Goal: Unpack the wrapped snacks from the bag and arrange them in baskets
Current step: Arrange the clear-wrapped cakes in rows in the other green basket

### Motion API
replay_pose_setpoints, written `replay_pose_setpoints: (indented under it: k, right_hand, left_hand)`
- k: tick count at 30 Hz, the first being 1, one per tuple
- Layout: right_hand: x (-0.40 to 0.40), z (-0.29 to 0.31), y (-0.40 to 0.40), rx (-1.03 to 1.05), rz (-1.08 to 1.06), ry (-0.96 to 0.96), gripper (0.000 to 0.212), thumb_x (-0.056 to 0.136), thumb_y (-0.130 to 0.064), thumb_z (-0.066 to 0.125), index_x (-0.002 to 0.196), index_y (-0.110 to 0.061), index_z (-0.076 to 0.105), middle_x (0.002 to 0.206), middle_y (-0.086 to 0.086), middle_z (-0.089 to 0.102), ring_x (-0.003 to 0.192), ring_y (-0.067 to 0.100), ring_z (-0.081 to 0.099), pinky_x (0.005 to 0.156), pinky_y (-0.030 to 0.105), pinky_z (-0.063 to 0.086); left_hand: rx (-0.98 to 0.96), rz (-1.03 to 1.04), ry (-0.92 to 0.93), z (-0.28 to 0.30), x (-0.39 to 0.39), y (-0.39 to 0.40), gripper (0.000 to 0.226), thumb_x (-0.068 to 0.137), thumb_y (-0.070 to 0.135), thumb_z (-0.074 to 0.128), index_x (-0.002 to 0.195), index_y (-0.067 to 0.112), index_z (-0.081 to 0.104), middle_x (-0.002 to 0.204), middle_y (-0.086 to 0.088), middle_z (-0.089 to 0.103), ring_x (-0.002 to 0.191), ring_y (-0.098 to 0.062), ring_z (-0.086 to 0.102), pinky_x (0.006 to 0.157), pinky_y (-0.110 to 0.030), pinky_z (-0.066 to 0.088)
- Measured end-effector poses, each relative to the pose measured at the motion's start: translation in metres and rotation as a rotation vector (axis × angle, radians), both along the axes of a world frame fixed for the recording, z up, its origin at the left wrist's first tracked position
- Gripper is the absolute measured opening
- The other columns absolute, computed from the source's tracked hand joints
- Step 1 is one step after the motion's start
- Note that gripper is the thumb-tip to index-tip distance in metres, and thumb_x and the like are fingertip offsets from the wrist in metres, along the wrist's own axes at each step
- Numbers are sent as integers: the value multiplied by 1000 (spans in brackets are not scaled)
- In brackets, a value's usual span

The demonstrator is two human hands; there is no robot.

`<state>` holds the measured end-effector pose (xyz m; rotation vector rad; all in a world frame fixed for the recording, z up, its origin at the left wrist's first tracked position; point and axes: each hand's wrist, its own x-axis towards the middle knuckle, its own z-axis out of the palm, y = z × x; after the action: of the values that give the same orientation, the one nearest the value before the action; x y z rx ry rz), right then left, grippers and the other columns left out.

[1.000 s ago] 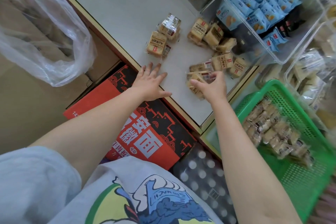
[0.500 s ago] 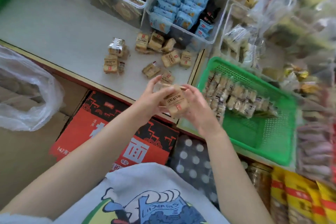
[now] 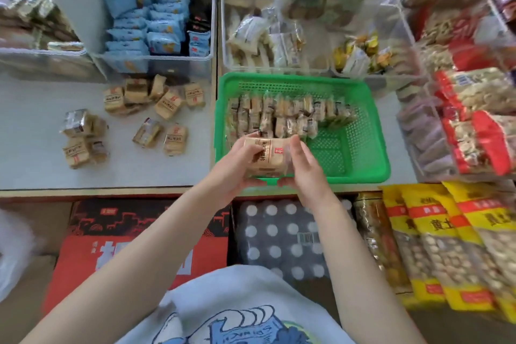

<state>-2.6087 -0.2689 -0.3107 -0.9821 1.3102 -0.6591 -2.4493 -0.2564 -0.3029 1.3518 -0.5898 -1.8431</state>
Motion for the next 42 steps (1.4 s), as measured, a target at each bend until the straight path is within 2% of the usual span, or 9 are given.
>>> replay_pose_setpoints:
  k: [7,11,14,17,22,27,35,38,42]
  right_hand:
    - [-29,-18,-4,37,75,107,32,96,-36,62,122,-22,52,111,2,65,82,9,65,63,24,51]
    - [-52,-30,-27,-25,-96,348,57,89,-30,71,134,-20,38,119,-4,54,95,10,56,76,24,45]
    - [-57,-47,-55,-34,-55,607,72,74,-37,77,131,-9,44,121,5,54,94,18,56,69,26,44]
    - [-37,-61,-76,48,26,776,77,79,-37,75,137,-2,40,138,15,41,102,27,54,73,33,43]
    - [5,-80,-86,158,100,738,88,92,-53,64,152,-2,27,161,21,11,134,36,45,97,38,45]
    - [0,-102,-88,288,30,648,82,97,-51,58,159,-14,20,165,13,18,148,35,28,115,47,31]
    - [6,-101,-106,341,-62,521,93,95,-52,60,160,-10,9,167,8,14,151,33,21,119,51,26]
    - [-5,-86,-101,352,25,576,94,93,-55,61,160,-11,11,162,11,29,135,33,49,105,48,45]
    - [-19,-53,-80,265,27,696,80,94,-50,62,154,-11,27,111,7,68,81,19,70,79,40,57]
  left_hand:
    - [-89,-216,-526,-31,-31,-12,59,101,32,42,157,24,22,144,0,43,127,-18,45,102,-41,47]
    - [-244,-168,-1032,-55,-8,-11,79,93,47,59,158,21,21,162,-6,24,149,-21,21,123,-46,20]
    - [-197,-343,-1275,-72,11,-8,111,83,67,63,160,15,2,168,-5,-9,154,-20,-9,125,-41,1]
    - [-185,-438,-1293,-85,17,-6,134,70,75,70,159,12,-8,165,-5,-23,153,-19,-17,126,-42,2]
    - [-168,-435,-1270,-88,17,-7,138,68,75,71,159,15,-14,163,-1,-28,154,-18,-13,125,-41,5]
    - [-179,-428,-1246,-98,22,-7,139,66,78,70,158,20,-18,162,4,-32,154,-19,-9,123,-43,10]
    - [-192,-434,-1211,-104,24,-7,141,65,81,67,156,20,-22,159,5,-37,153,-18,-15,123,-42,8]
    - [-189,-454,-1208,-100,23,-7,140,66,82,65,155,19,-23,159,2,-37,154,-20,-11,125,-46,13]
    - [-209,-466,-1103,-85,34,-6,123,77,66,71,159,24,-10,163,8,-28,152,-21,18,118,-44,31]
